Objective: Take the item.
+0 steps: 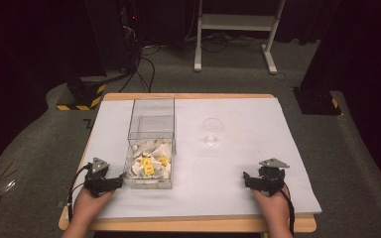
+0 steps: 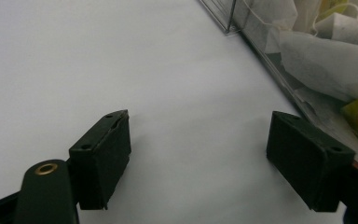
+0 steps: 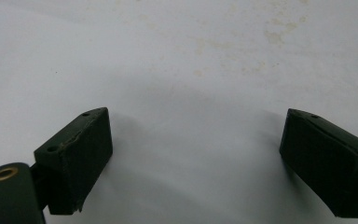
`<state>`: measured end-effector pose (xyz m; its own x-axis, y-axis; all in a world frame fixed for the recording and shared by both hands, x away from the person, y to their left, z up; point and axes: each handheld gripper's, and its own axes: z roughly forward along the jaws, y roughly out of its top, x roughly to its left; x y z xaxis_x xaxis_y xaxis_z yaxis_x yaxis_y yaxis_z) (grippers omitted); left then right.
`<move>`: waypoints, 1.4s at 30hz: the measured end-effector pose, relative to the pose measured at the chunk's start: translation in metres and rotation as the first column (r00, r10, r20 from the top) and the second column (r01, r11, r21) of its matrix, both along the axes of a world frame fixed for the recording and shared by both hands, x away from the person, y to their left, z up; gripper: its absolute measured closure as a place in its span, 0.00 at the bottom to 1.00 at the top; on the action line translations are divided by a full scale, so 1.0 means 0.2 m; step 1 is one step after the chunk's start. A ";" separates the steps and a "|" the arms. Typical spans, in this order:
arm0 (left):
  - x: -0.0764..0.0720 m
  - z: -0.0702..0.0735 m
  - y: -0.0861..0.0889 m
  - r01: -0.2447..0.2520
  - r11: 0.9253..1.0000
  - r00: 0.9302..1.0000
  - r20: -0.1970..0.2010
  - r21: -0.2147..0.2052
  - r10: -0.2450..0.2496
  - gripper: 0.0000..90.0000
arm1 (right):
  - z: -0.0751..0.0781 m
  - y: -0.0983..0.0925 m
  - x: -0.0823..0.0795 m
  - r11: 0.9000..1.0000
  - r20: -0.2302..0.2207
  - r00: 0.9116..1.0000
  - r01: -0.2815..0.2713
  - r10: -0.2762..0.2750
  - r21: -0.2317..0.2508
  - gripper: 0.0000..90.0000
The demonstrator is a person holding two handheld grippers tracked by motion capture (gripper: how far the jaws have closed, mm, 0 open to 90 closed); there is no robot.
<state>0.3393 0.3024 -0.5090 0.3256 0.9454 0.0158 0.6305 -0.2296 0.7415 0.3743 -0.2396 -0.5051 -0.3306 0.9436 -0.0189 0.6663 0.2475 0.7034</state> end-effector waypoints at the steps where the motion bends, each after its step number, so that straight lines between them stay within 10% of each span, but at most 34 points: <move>1: 0.00 0.00 0.00 0.000 1.000 1.000 0.000 0.000 0.000 0.24 | 0.00 0.00 0.00 1.000 0.000 1.000 0.000 0.000 0.000 0.10; 28: 0.00 0.00 0.00 0.000 1.000 1.000 0.001 0.000 0.000 0.24 | 0.01 0.00 0.00 1.000 0.001 1.000 -0.010 0.010 0.008 0.11; 42: 0.00 0.00 0.00 0.000 1.000 1.000 0.001 0.000 0.000 0.24 | 0.13 0.08 -0.07 0.997 0.098 0.993 -0.071 0.067 0.038 0.11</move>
<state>0.3394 0.3023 -0.5089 0.3255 0.9454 0.0165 0.6299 -0.2298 0.7419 0.3599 -0.2234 -0.4789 -0.3931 0.9194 -0.0155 0.5772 0.2599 0.7741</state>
